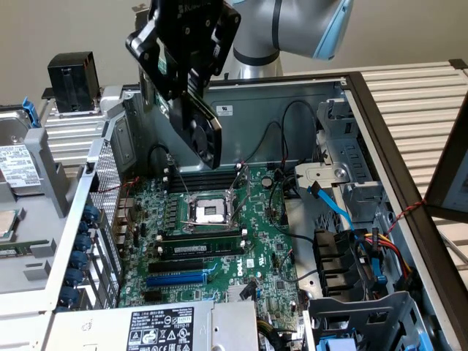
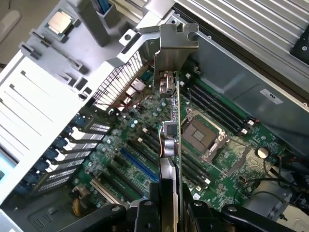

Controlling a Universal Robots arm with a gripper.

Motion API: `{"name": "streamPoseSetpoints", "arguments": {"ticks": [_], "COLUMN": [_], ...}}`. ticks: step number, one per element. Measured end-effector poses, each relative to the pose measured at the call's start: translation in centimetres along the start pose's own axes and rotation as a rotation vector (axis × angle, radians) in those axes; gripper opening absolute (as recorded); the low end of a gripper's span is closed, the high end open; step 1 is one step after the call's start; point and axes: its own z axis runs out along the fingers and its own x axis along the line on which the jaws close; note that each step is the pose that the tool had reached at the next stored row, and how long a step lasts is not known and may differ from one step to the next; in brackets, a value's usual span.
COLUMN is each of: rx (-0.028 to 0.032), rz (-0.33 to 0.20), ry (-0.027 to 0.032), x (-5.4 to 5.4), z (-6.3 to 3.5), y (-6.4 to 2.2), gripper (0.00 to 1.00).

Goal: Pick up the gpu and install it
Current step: 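Insert the gpu into the slot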

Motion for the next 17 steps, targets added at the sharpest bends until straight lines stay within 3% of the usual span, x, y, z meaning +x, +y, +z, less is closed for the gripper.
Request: {"name": "streamPoseSetpoints", "arguments": {"ticks": [17], "rx": [0.0144], "rz": [-0.307], "ry": [0.0387], "x": [-0.1], "z": [1.11], "y": [-0.15], "gripper": [0.27]}}
